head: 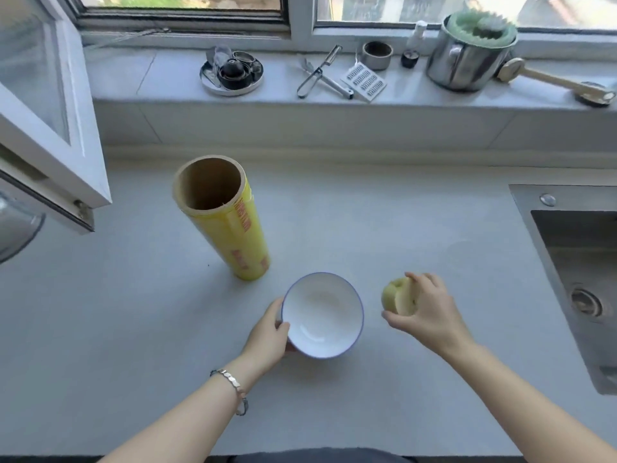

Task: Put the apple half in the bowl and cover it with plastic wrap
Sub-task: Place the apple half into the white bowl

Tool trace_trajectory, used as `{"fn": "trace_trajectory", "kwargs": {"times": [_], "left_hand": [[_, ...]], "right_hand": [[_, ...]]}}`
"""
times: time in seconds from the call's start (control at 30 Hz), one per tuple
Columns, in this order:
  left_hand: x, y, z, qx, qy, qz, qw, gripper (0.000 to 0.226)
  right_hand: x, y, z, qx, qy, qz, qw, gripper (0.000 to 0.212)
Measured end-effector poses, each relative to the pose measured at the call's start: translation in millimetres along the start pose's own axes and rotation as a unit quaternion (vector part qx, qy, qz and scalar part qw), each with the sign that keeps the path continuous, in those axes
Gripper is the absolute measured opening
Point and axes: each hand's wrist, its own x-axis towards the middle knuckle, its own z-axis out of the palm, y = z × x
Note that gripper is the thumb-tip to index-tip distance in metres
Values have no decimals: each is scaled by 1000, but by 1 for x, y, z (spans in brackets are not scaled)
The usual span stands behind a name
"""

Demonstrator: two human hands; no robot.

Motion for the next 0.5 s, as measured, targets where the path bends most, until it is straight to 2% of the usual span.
{"fn": "trace_trajectory", "kwargs": {"times": [0.07,0.13,0.2,0.27,0.4,0.5], "left_hand": [[2,-2,-2,2,-6,-12,1000,52],[2,-2,-4,-4,-9,-17,1000,52],[1,-1,-7,-14,-14,-23,1000,49],[0,-1,-8,-29,-20,-27,999,47],[1,-2,-8,-41,-20,-26,999,46],[3,-5,-9,-35,-20,-28,999,47]], "right_hand": [[-5,-29,4,33,-11,-56,998,77],[-4,-50,20,12,-71,-82,994,77],[1,-61,44,-49,-141,-92,985,75],[7,-66,68,-138,-175,-110,969,71],[15,-66,92,-264,-173,-123,941,61],[15,-62,99,-277,-155,-113,942,69]]}}
